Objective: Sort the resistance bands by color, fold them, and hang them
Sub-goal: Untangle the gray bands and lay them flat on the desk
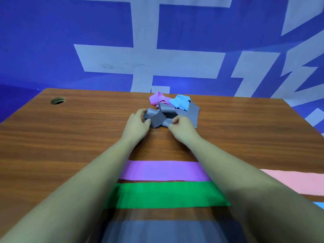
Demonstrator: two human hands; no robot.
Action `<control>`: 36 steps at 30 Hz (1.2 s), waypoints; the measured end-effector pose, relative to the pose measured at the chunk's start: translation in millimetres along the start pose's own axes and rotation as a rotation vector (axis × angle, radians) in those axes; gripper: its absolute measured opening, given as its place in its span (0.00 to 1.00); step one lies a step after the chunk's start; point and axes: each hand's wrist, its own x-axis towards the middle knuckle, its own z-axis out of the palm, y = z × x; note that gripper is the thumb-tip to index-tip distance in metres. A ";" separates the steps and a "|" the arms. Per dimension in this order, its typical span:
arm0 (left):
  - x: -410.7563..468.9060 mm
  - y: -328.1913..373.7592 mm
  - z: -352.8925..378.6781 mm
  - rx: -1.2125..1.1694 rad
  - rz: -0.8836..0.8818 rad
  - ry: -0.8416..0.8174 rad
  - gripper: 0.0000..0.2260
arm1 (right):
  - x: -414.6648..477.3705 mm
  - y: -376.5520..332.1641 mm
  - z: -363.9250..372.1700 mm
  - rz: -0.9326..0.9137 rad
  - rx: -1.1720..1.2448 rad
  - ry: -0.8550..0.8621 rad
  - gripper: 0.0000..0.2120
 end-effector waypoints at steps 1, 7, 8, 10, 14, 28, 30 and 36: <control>3.2 -2.5 1.0 -0.013 0.012 0.009 0.18 | 5.6 -4.5 5.6 0.052 0.091 0.005 0.02; 6.0 -11.1 -5.1 -0.248 0.099 0.000 0.06 | 25.0 -16.6 19.7 0.209 0.437 0.020 0.09; 5.0 -10.2 -8.8 -0.332 0.099 -0.007 0.07 | 24.2 -18.6 17.1 0.234 0.482 -0.019 0.06; 0.8 -5.8 -18.1 -0.460 0.116 -0.041 0.09 | 21.9 -22.1 10.1 0.257 0.578 -0.107 0.06; -13.3 8.0 -40.2 -0.526 0.176 -0.135 0.06 | 13.1 -29.4 -7.4 0.138 0.542 -0.166 0.05; -63.2 77.2 -120.6 -0.447 0.284 -0.008 0.11 | -73.7 -94.5 -69.7 -0.351 0.373 -0.206 0.09; -72.7 90.9 -127.6 -0.448 0.289 0.013 0.12 | -86.8 -104.8 -80.2 -0.411 0.340 -0.177 0.08; -98.2 126.4 -145.8 -0.524 0.302 0.058 0.10 | -116.6 -128.8 -102.4 -0.498 0.197 -0.101 0.07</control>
